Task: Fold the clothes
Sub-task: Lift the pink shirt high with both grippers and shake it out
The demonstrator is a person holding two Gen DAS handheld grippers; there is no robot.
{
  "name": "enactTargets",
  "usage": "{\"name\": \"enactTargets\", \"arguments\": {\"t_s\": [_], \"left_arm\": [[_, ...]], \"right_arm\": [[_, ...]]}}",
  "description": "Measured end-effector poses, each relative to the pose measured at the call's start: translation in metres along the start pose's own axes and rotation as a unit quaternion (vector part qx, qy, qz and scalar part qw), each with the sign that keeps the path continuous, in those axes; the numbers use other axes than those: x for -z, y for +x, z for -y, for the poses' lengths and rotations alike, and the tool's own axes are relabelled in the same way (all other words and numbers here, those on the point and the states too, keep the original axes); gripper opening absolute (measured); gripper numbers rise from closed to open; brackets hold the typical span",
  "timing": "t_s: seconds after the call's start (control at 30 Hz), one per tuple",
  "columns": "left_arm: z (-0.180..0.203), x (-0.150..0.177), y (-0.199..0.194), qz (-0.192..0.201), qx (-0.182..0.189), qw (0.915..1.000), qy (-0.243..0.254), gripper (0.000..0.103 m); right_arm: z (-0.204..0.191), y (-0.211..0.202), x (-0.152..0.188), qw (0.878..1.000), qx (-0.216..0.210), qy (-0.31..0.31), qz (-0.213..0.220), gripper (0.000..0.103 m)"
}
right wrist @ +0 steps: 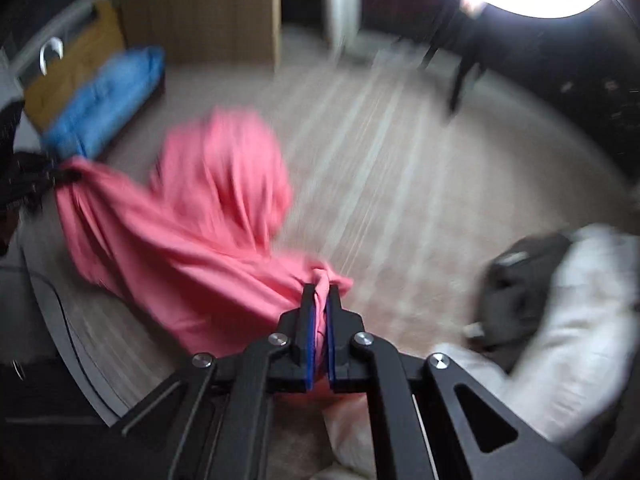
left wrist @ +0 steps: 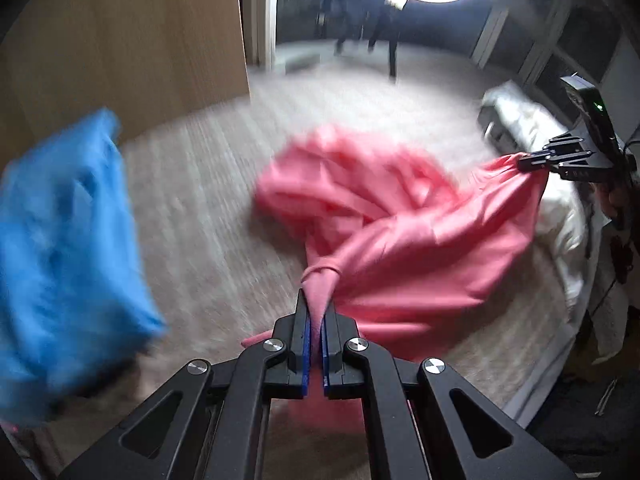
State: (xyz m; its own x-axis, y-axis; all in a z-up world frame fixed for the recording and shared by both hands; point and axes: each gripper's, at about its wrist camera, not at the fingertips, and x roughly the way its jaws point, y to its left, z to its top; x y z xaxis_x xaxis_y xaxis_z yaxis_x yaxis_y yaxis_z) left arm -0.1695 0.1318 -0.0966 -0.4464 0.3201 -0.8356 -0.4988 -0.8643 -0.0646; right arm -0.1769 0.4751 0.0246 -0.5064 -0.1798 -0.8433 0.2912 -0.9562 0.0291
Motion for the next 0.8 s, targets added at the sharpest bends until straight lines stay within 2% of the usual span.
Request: {"name": "enactTargets", "arguments": {"t_s": [0.07,0.13,0.2,0.3,0.37,0.53,0.6,0.7,0.8], "left_arm": [[0.001,-0.024,-0.044,0.052,-0.012,0.9984,0.021,0.003],[0.004,-0.045,-0.092,0.104,-0.026,0.993,0.049,0.003],[0.012,-0.065,-0.148,0.159,-0.054,0.9823,0.083,0.003],[0.025,-0.078,-0.215,0.218,-0.095,0.9669,0.092,0.003],[0.037,-0.083,-0.26,0.255,-0.128,0.9533,0.098,0.003],[0.071,-0.066,-0.338,0.318,-0.194,0.9235,0.093,0.003],[0.086,-0.058,-0.362,0.332,-0.211,0.9147,0.093,0.003],[0.099,-0.054,-0.379,0.332,-0.229,0.91,0.094,0.003],[0.102,-0.057,-0.375,0.315,-0.243,0.9119,0.102,0.003]], "right_arm": [[-0.003,-0.055,-0.015,0.997,0.029,0.02,0.07,0.004],[-0.015,-0.108,-0.037,0.988,0.057,0.032,0.139,0.004],[-0.031,-0.161,-0.054,0.977,0.08,0.025,0.196,0.004],[-0.056,-0.241,-0.072,0.956,0.11,0.005,0.272,0.004],[-0.068,-0.29,-0.073,0.943,0.124,-0.01,0.309,0.004],[-0.09,-0.372,-0.049,0.912,0.151,-0.045,0.379,0.004],[-0.094,-0.392,-0.042,0.906,0.159,-0.052,0.389,0.004],[-0.099,-0.403,-0.035,0.897,0.176,-0.064,0.4,0.004],[-0.102,-0.402,-0.032,0.891,0.194,-0.068,0.405,0.004]]}}
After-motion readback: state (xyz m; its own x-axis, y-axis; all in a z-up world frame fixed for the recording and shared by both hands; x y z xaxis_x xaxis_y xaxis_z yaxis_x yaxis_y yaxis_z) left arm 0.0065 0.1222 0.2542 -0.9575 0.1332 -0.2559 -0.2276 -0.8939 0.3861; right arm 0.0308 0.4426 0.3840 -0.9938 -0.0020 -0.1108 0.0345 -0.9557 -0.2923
